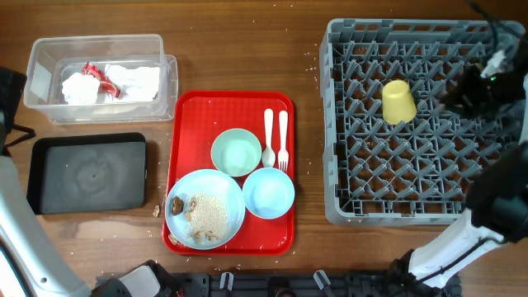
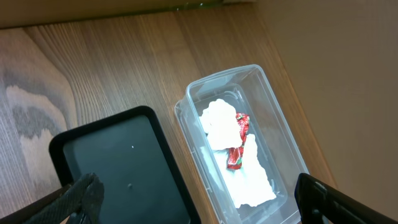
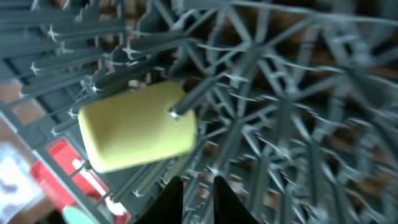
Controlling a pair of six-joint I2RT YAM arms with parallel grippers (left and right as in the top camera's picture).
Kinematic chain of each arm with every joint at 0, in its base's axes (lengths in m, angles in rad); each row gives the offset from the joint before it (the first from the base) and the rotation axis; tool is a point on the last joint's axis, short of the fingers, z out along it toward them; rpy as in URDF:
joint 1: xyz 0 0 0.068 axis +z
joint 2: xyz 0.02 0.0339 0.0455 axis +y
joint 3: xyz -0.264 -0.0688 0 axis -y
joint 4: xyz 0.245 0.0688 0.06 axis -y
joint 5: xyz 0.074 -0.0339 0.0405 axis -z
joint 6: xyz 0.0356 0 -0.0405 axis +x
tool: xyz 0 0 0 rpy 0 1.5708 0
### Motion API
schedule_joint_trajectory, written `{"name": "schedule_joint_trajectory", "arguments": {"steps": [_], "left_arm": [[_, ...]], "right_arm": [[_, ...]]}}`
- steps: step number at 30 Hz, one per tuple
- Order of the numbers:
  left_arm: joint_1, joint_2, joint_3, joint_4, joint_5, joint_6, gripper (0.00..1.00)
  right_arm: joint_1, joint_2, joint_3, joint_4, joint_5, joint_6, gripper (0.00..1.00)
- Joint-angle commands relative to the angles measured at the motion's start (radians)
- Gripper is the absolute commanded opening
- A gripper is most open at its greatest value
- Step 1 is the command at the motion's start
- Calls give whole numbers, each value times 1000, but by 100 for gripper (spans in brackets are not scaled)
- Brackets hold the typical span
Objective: Sort waste into correct bins and load items into the dishwasher rack
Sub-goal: 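Place the yellow cup upside down in the grey dish rack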
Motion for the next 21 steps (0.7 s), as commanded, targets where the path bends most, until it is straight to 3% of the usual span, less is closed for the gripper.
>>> {"name": "schedule_joint_trajectory", "arguments": {"steps": [1,5,8,9,15,21], "left_arm": [[5,3,1,-1,-1,-10,100],[5,3,1,-1,-1,-10,100],[5,3,1,-1,-2,-10,100],[5,3,1,-1,-2,-10,100],[5,3,1,-1,-2,-10,100],[5,3,1,-1,-2,-10,100]], "right_arm": [[30,-135,15,-14,108,55,18],[257,-183,0,92,0,-33,17],[401,-126,-24,207,163,97,4],[432,-84,-24,239,194,108,4],[431,34,-24,234,357,171,4],[367,21,23,16,531,236,4]]}}
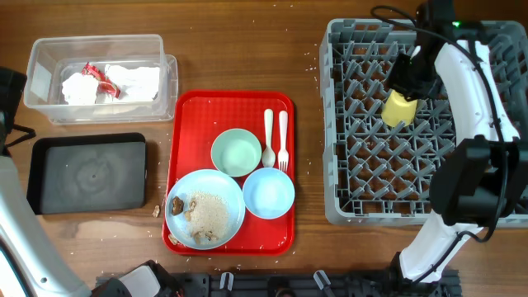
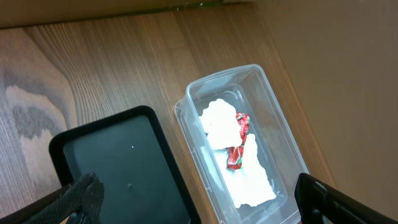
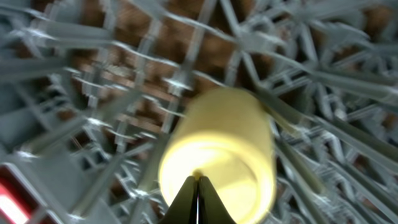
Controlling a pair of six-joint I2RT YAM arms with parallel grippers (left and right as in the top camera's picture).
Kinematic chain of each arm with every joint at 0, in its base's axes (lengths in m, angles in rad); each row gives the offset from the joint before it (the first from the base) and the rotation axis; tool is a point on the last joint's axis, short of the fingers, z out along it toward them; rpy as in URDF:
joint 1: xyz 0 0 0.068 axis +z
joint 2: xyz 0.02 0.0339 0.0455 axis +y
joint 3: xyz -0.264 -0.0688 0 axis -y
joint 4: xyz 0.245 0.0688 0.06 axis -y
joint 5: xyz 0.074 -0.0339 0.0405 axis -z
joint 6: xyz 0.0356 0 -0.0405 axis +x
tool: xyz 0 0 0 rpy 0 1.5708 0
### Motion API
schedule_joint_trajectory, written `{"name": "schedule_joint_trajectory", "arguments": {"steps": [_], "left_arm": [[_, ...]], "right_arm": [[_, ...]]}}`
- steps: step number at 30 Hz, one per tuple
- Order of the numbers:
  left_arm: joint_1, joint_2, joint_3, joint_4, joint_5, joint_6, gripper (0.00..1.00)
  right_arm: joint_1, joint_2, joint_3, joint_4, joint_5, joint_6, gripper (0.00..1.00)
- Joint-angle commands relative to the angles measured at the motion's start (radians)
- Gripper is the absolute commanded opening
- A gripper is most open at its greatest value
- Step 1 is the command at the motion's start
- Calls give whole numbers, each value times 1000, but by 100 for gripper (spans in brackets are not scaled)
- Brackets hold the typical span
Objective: Sort waste into correct bins and load items into the dishwasher rack
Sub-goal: 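Place the yellow cup upside down in the grey dish rack, then grasp the green saucer with the right gripper and lift it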
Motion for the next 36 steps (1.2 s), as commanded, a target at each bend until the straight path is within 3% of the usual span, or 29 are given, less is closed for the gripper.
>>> {"name": "schedule_joint_trajectory", "arguments": {"steps": [1,3,5,6,9,11,12,13,16,17,21,23,25,33,36], "left_arm": [[5,3,1,0,-2,-10,100],[5,3,1,0,-2,-10,100],[5,3,1,0,-2,-10,100],[5,3,1,0,-2,-10,100],[5,3,1,0,-2,-10,100],[5,3,1,0,-2,-10,100],[5,3,1,0,-2,-10,100],[5,3,1,0,-2,-10,100],[5,3,1,0,-2,-10,100],[5,3,1,0,-2,-10,100],[5,3,1,0,-2,-10,100],[5,3,1,0,-2,-10,100],[5,3,1,0,-2,-10,100],[5,3,1,0,-2,-10,100],[5,3,1,0,-2,-10,100]], "right_arm": [[-47,-20,49,-120,114,62,4],[-46,-115,69,-172,85,51,4],[-24,-205,69,-167,-134,-97,7],[18,-264,68,-149,-365,-194,18],[190,-296,68,-114,-460,-218,61],[402,-273,67,-63,-410,-201,71],[512,-250,67,-33,-320,-129,82],[579,-230,67,-15,-264,-83,86],[793,-111,67,93,-196,-11,85],[843,-62,67,140,-185,24,79],[956,100,67,235,-74,175,70],[979,163,67,256,-29,265,61],[984,204,67,284,-32,316,58],[1003,306,67,360,-25,335,45],[1021,312,67,359,13,357,29]]}}
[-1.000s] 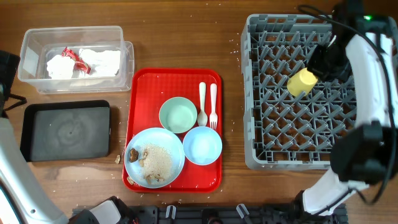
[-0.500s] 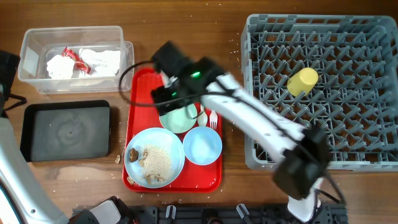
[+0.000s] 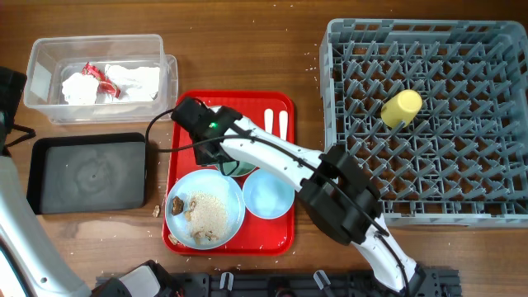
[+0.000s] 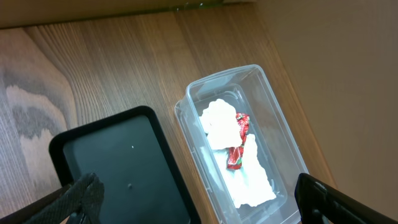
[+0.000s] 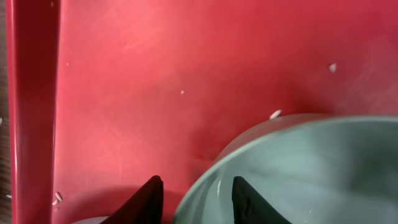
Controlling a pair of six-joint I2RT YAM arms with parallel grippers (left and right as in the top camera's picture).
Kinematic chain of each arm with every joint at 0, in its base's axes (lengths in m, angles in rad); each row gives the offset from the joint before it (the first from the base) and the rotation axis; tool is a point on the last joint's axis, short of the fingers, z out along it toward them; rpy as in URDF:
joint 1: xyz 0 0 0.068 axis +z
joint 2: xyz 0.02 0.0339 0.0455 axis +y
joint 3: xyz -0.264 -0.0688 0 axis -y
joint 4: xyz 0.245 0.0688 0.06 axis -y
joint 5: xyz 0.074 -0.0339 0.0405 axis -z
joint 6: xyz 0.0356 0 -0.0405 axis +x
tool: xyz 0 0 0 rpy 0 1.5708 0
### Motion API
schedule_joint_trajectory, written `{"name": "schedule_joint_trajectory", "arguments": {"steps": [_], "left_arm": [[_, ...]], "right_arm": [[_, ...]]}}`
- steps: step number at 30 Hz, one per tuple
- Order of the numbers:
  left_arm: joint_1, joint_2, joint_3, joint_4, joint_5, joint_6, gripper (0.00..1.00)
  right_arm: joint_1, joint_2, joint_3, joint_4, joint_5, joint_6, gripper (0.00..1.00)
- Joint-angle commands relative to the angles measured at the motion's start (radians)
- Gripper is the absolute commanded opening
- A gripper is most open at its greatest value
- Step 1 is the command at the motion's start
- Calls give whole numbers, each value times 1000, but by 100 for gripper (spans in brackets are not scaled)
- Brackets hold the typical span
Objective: Sort waste into correct bins and load items into the dishwasher rack
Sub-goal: 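Grasp the green saucer with the right gripper and lift it, then place the green saucer in the rack's back corner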
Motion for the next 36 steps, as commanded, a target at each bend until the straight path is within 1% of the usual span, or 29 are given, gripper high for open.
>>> {"name": "schedule_joint_trajectory", "arguments": {"steps": [1,2,3,5,7,9,10,12,13,14,16,17,20,22,24,26,29,31,33,36], "left_arm": [[5,3,1,0,-2,-10,100],[5,3,1,0,-2,-10,100],[5,3,1,0,-2,-10,100],[5,3,1,0,-1,-10,100],[5,3,1,0,-2,-10,100],[5,3,1,0,-2,-10,100],[5,3,1,0,-1,-10,100],[5,3,1,0,-2,-10,100],[5,3,1,0,-1,-10,100],[5,3,1,0,-1,-10,100],[5,3,1,0,-2,-10,100],[5,3,1,0,-1,-10,100],[5,3,1,0,-2,-10,100],[5,3,1,0,-2,-10,100],[5,3,1,0,-2,-10,100],[5,3,1,0,-2,-10,100],[5,3,1,0,-1,-10,100],[5,3,1,0,-1,-10,100],[5,3,1,0,-2,-10,100],[5,3,1,0,-2,-10,100]], "right_arm": [[23,21,10,-1,54,28,17],[23,17,15,-8,35,23,7],[21,10,31,-20,7,13,4],[13,-14,85,-60,-37,0,4],[-3,-53,156,-127,-39,-36,4],[-55,-128,228,-218,-36,-84,4],[-107,-174,265,-272,-39,-117,4],[-245,-281,289,-328,-100,-244,4],[-366,-355,289,-352,-197,-346,4],[-429,-386,288,-359,-262,-416,4],[-620,-442,288,-384,-477,-595,5],[-732,-448,288,-406,-571,-692,4],[-964,-435,252,-428,-676,-801,4],[-1056,-425,224,-420,-784,-873,4],[-1149,-398,194,-408,-968,-970,4],[-1203,-338,173,-360,-1085,-974,4],[-1220,-214,172,-260,-1285,-942,4],[-1220,-139,172,-152,-1368,-843,4],[-1222,-64,172,-40,-1408,-698,4],[-1232,-3,172,16,-1388,-591,4]]}}
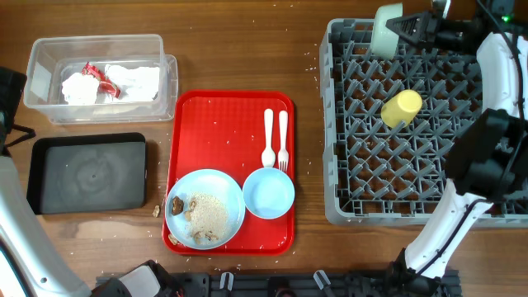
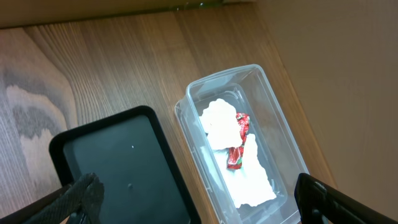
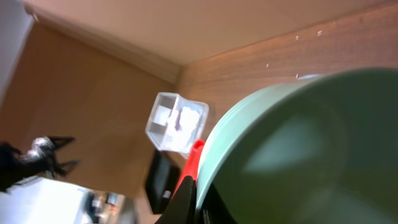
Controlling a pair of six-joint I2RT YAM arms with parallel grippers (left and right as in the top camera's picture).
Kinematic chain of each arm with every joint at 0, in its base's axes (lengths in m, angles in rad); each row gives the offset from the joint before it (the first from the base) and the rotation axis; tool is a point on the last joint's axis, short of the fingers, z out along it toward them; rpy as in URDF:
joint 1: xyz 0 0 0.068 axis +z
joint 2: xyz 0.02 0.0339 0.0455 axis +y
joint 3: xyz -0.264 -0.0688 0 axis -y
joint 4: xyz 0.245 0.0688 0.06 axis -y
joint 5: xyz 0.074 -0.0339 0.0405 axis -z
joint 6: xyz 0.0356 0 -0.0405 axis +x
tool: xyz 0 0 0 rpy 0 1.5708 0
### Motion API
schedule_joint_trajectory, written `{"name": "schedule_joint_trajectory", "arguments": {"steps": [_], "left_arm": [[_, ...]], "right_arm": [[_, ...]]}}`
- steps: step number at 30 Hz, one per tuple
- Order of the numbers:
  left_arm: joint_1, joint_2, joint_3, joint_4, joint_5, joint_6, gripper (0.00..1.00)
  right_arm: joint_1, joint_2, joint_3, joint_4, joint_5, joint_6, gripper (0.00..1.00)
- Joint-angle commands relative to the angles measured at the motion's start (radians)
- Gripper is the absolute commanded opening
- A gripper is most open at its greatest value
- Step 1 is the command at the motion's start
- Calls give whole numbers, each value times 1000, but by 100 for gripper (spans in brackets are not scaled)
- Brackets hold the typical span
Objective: Sort waste into correct bins and load items into the dishwasher rack
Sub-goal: 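Place the green saucer in the rack's back corner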
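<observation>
My right gripper (image 1: 410, 25) is shut on the rim of the green bowl (image 1: 386, 18). It holds the bowl on edge over the far left corner of the grey dishwasher rack (image 1: 334, 124). In the right wrist view the green bowl (image 3: 298, 143) fills the frame, with my fingers (image 3: 186, 198) pinching its rim. A yellow cup (image 1: 402, 107) lies tilted among the rack's tines. The red tray (image 1: 206, 115) carries a blue bowl (image 1: 268, 191), a plate with food scraps (image 1: 205, 209), a white spoon (image 1: 268, 136) and a fork (image 1: 283, 140). My left gripper (image 2: 196, 196) hangs open above the bins.
A clear bin (image 1: 99, 78) at the back left holds white paper and a red wrapper (image 2: 237, 146). A black tray (image 1: 87, 172) lies in front of it. Crumbs are scattered beside the red tray's front left corner. My left arm stays at the table's left edge.
My right gripper stood with its jaws on either side of the green bowl's rim on the red tray. Now it grips the bowl over the rack's far left corner. The left arm is unchanged.
My right gripper was first in the rack beside the yellow cup, then right above it. After that the cup lay tilted in the rack and the gripper was at the green bowl on the tray. Now the bowl is held over the rack.
</observation>
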Motion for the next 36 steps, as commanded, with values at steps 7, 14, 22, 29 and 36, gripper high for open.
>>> {"name": "schedule_joint_trajectory", "arguments": {"steps": [7,14,22,29,36], "left_arm": [[5,3,1,-1,-2,-10,100],[5,3,1,-1,-2,-10,100],[5,3,1,-1,-1,-10,100],[5,3,1,-1,-2,-10,100],[5,3,1,-1,-2,-10,100]], "right_arm": [[-83,68,-4,-2,3,209,4],[-111,66,1,-135,167,219,8],[-284,-150,83,-307,757,254,55],[-10,-264,68,-276,1038,247,38],[131,-47,67,-320,1306,346,4]]}}
